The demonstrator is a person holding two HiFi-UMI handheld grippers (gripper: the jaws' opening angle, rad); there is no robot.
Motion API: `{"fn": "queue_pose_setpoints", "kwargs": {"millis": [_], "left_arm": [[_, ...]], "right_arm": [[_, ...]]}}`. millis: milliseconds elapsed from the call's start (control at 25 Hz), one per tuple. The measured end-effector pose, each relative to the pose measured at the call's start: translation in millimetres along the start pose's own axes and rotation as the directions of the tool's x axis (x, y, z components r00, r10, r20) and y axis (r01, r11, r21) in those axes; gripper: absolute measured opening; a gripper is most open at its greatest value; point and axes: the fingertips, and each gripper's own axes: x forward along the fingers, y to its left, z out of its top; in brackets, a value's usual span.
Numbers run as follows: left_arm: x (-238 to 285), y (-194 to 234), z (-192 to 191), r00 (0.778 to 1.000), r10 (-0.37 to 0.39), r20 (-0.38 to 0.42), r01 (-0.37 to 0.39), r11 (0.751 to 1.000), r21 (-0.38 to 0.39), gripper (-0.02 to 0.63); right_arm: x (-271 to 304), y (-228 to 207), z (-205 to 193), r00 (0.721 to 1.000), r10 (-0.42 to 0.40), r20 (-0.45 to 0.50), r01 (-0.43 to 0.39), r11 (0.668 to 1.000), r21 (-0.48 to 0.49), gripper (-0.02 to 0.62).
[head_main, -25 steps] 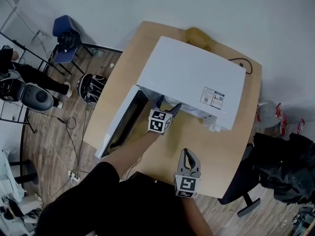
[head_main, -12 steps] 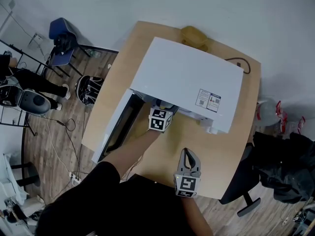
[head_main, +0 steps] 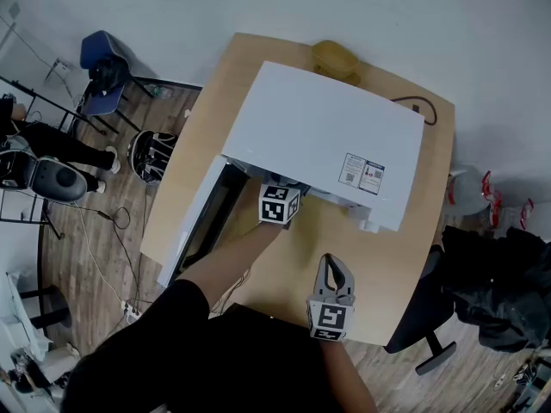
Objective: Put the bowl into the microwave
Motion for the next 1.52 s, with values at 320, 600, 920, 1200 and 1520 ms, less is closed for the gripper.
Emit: {"fn": "queue_pose_setpoints", "kwargs": {"millis": [320, 600, 920, 1200, 1520], "left_arm": [[-50, -19, 0, 0.998, -0.052, 0.021, 0.052, 0.999, 0.016, 0.37], [-159, -29, 2, 0.995, -0.02, 0.098, 0.024, 0.999, -0.042, 0.37], [-314, -61, 1, 0.98, -0.078, 0.182, 0.093, 0.992, -0.08, 0.368], [-409, -100, 11, 0.963, -0.1, 0.252, 0.117, 0.992, -0.055, 0.127], [-477, -163, 38, 0.931, -0.172, 0.322, 0.142, 0.983, 0.113, 0.012]], "right_arm": [[-16, 0, 8, 0.999, -0.037, 0.026, 0.037, 0.999, 0.0, 0.06], [-42, 30, 24, 0.994, -0.026, 0.108, 0.024, 1.0, 0.019, 0.06], [-103, 74, 35, 0.988, -0.057, 0.147, 0.051, 0.998, 0.048, 0.06], [-167, 104, 43, 0.978, -0.077, 0.195, 0.067, 0.996, 0.061, 0.06], [-222, 117, 44, 0.975, -0.08, 0.208, 0.08, 0.997, 0.012, 0.06]]}}
